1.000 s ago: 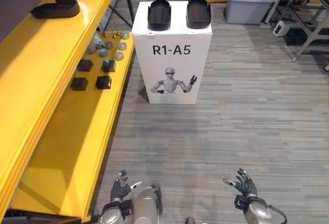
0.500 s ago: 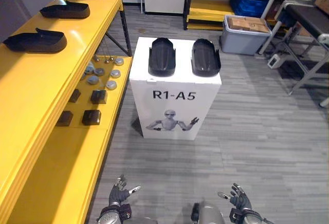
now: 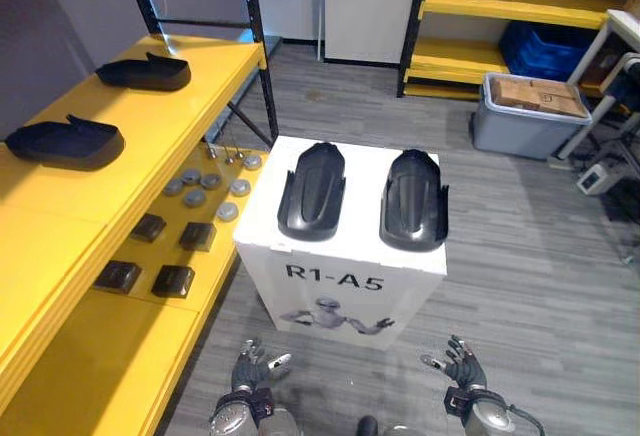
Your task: Walk over and take plastic housings, then place them on the shelf
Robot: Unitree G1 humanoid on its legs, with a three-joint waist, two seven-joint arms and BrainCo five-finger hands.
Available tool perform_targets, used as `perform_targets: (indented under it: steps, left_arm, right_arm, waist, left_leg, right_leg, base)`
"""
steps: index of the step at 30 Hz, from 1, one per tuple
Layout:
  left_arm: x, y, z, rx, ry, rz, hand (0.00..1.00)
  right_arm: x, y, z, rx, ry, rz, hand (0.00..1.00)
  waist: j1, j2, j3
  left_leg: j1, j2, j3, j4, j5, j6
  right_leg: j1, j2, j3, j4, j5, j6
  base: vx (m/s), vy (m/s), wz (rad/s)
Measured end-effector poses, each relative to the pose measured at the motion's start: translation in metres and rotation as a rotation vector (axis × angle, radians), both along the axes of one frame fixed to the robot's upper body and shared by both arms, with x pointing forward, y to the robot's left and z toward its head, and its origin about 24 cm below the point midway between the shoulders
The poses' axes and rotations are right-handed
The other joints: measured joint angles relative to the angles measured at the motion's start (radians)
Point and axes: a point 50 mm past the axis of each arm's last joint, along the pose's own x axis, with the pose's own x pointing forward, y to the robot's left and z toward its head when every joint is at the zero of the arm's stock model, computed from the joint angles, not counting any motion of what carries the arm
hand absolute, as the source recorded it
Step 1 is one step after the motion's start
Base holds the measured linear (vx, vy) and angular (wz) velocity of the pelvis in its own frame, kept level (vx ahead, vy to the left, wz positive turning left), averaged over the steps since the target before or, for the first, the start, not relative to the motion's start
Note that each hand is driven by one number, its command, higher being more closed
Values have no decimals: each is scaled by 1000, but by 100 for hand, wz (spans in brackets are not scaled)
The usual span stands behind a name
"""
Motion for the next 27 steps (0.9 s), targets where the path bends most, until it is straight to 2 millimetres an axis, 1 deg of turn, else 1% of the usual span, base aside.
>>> perform_targets:
  steps: [1,2,3,5,6,7,9,11,14,16,17,18,19,21,22,24,25,26,27]
  left_arm:
    - [0,0,0,-1,1,-1,0]
    - [0,-4,-1,-11,2,-3,0]
    - [1,-1,-1,1,9,-8,0]
    - [-2,5,-3,17,21,-9,0]
    - [-4,8,-3,26,27,-10,0]
    - [-6,10,-4,31,32,-9,0]
    - [-8,13,-5,41,43,-8,0]
    - [-10,18,-7,54,57,-10,0]
    - [-16,19,-8,57,72,-8,0]
    - [-19,20,-9,57,80,-5,0]
    - [-23,21,-11,60,90,-2,0]
    - [-25,23,-11,63,95,-3,0]
    - [-26,23,-11,65,97,-5,0]
    - [-28,25,-10,76,95,-19,0]
    - [-28,25,-10,74,95,-23,0]
    - [-38,25,-12,67,109,-25,0]
    - [-41,25,-13,64,115,-27,0]
    - [-47,25,-15,59,131,-28,0]
    - [-50,26,-15,57,139,-27,0]
  right_arm:
    - [-1,-1,0,0,3,-10,0]
    - [-7,-8,-2,-11,21,-30,0]
    - [-16,-5,-9,9,62,-51,0]
    - [-26,-1,-14,24,87,-60,0]
    - [-34,0,-17,28,105,-67,0]
    - [-35,0,-17,28,109,-68,0]
    - [-38,0,-18,32,115,-72,0]
    - [-40,1,-19,37,117,-86,0]
    - [-35,-8,-11,18,73,-119,0]
    - [-31,-18,-1,-12,18,-147,0]
    - [-27,-26,9,-35,-33,-167,0]
    - [-22,-34,22,-66,-93,-182,0]
    - [-20,-39,29,-84,-126,-189,0]
    - [-17,-60,59,-173,-238,-208,0]
    - [-16,-65,66,-196,-265,-213,0]
    - [-9,-79,95,-278,-372,-206,0]
    - [-7,-82,102,-295,-398,-201,0]
    - [-3,-86,115,-322,-447,-192,0]
    - [-1,-87,120,-326,-470,-189,0]
  waist:
    - [-3,5,-3]
    - [-6,33,-15]
    - [-1,11,-10]
    - [-2,-19,-24]
    - [-5,-26,-32]
    - [-4,-26,-38]
    - [-5,-24,-40]
    - [-8,-28,-44]
    - [-7,-31,-45]
    - [-18,-32,-53]
    - [-27,-34,-54]
    - [-28,-38,-56]
    - [-29,-40,-59]
    - [-32,-48,-64]
    - [-32,-50,-66]
    - [-36,-51,-80]
    - [-42,-50,-82]
    - [-53,-48,-89]
    - [-57,-48,-94]
  left_leg:
    - [5,-15,-4,-94,33,1]
    - [15,-24,-25,-235,169,3]
    - [45,-43,-17,-259,161,8]
    - [90,-83,5,-326,173,19]
    - [123,-108,25,-368,181,29]
    - [145,-129,39,-406,189,35]
    - [174,-148,57,-460,207,43]
    - [194,-159,64,-506,223,45]
    - [245,-169,88,-588,252,44]
    - [263,-174,91,-629,268,42]
    - [271,-175,95,-641,272,41]
    - [278,-175,111,-641,269,39]
    - [278,-175,116,-641,269,39]
    - [278,-175,118,-642,268,39]
    - [278,-174,119,-642,268,39]
    - [278,-174,133,-642,268,38]
    - [279,-174,133,-642,268,38]
    - [279,-174,133,-642,268,38]
    - [279,-174,133,-642,268,38]
  right_leg:
    - [2,-2,3,-3,-3,13]
    - [3,11,8,-7,-12,32]
    - [15,-11,22,-7,-17,47]
    - [22,-50,27,-6,-34,73]
    - [27,-73,36,-5,-40,83]
    - [25,-89,53,-5,-47,95]
    - [23,-105,58,-5,-48,104]
    - [20,-110,63,-7,-51,108]
    - [19,-111,85,-7,-55,115]
    - [18,-110,87,-9,-56,117]
    - [19,-109,92,-9,-56,118]
    - [18,-108,110,-9,-56,118]
    - [17,-108,113,-9,-56,118]
    - [15,-108,119,-9,-56,118]
    - [13,-107,121,-9,-56,118]
    - [5,-104,137,-9,-56,118]
    - [6,-104,137,-9,-56,118]
    - [5,-103,138,-9,-56,118]
    - [4,-103,139,-9,-56,118]
  base:
    - [252,162,-20]
    - [277,227,-9]
    - [218,197,-6]
    - [175,141,-6]
    - [197,159,-19]
    - [133,125,-20]
    - [94,101,-17]
    - [82,73,-12]
    - [70,48,-18]
    - [53,32,-7]
    - [33,35,-16]
    - [21,35,-22]
    - [13,24,-22]
    - [-3,6,-6]
    - [-37,7,-9]
    - [-39,7,-16]
    - [-36,0,-8]
    - [-50,-1,-1]
    - [-62,1,-2]
